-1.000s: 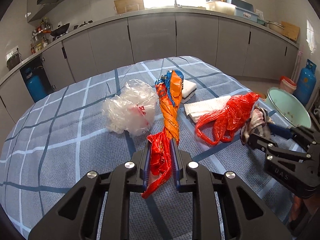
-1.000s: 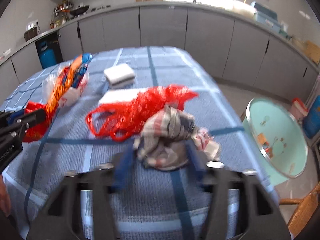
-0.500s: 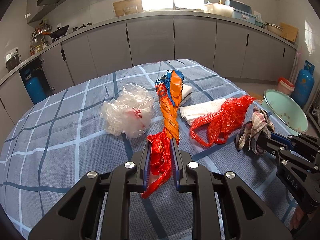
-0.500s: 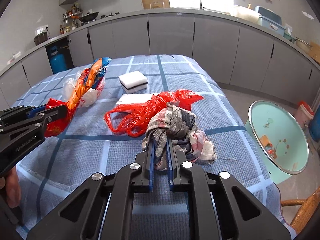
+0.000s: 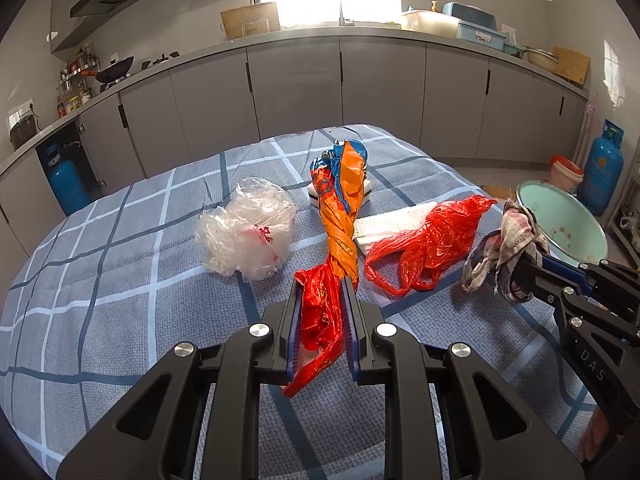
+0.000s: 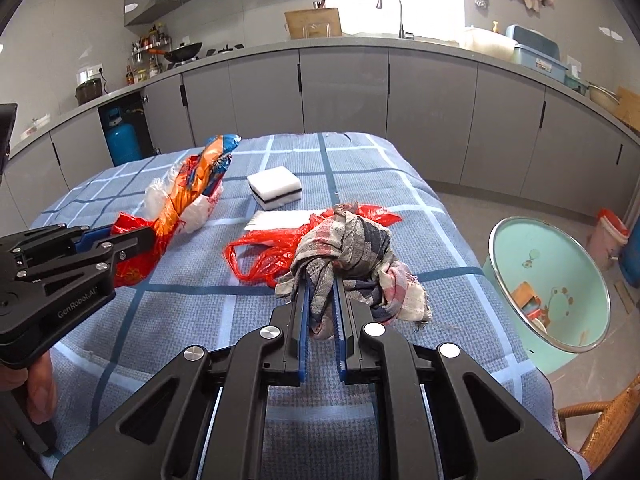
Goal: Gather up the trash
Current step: 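Lift the rag and orange-red bag and carry both over the green basin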
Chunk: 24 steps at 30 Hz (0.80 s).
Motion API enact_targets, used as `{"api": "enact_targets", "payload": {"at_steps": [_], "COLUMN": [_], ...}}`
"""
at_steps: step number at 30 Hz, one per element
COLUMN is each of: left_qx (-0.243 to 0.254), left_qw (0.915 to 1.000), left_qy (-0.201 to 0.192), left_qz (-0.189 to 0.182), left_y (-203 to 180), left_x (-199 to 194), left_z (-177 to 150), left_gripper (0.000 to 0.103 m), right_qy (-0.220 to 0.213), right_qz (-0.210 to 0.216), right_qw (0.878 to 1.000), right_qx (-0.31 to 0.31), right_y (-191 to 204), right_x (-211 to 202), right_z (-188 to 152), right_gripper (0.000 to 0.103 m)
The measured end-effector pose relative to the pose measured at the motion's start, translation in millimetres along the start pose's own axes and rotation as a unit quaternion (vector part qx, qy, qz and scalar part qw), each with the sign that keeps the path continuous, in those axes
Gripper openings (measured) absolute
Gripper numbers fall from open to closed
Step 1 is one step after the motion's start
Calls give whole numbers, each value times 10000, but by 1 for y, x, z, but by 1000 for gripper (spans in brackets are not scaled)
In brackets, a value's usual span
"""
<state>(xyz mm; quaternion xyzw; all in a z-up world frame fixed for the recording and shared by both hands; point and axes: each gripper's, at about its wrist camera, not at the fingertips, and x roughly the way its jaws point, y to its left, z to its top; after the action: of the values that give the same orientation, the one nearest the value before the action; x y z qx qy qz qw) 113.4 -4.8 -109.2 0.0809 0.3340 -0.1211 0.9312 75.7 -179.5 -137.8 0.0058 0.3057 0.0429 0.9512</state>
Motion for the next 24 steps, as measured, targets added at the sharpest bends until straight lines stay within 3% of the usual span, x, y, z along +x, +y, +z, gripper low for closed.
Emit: {"api": "enact_targets", "payload": {"at_steps": [24], "left_qx": [175], "left_qw": [9998], "left_qy": [-93], "left_qz": [10], "left_y": [-18], "left_x": [-9], "left_z": [5], "left_gripper": [19], "right_qy": [-345], "right_qz": [39], "right_qw": [9993], "right_qx": [114], "right_y": [-8], "right_x": [-21], "right_z": [4], "right_gripper": [12]}}
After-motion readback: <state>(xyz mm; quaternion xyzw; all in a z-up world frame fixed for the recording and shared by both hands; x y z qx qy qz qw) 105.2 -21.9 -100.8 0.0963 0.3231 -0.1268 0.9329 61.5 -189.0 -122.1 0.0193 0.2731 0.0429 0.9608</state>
